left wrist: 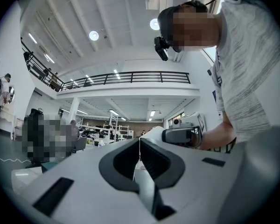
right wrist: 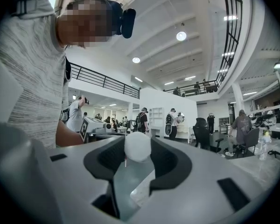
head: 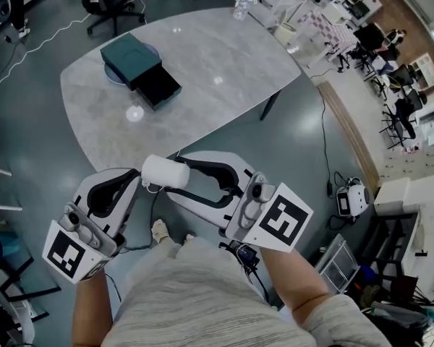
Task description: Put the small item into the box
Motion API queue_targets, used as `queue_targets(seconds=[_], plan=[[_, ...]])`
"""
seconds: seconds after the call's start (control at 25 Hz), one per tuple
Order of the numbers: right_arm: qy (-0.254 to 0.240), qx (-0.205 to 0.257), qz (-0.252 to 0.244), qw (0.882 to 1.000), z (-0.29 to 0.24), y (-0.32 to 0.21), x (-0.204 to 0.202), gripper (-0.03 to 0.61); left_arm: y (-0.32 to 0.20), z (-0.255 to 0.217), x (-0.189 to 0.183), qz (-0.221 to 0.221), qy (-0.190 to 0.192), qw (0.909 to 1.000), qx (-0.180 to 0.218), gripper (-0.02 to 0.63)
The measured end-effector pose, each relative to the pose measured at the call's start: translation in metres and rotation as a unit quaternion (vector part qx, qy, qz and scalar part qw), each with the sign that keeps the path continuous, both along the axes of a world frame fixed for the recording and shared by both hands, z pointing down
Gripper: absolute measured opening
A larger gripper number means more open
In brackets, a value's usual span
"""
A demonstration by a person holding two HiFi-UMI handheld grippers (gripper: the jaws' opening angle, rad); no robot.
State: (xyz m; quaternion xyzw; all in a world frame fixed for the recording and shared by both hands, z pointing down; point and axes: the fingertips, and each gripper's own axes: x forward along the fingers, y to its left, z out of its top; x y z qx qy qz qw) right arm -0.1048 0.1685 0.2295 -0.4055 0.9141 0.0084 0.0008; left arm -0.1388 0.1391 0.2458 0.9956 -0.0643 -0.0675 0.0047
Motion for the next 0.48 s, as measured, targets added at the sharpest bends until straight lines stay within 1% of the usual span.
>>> queue_targets(seconds=[0.16, 0.32, 0.4, 0.48], plan=[[0.002, 0.002, 0.007, 1.000, -0.004, -0.006, -0.002, 0.184, -0.007, -0.005, -0.002, 0.009, 0.005, 0.9999, 0.009, 0.021], [0.011, 0.001, 0.013, 1.000, -0.004, -0.021, -0.004, 0.184, -0.022, -0.004, -0.005, 0.011, 0.006, 0.9999, 0.009, 0.021], [0.016, 0.003, 0.014, 1.000, -0.003, -0.027, 0.001, 0.184, -0.024, -0.002, -0.002, 0.014, 0.005, 0.9998, 0.013, 0.021], [0.018, 0.005, 0.016, 1.000, -0.002, -0.045, 0.009, 0.184, -0.039, 0.002, 0.005, 0.017, 0.003, 0.9998, 0.013, 0.021]])
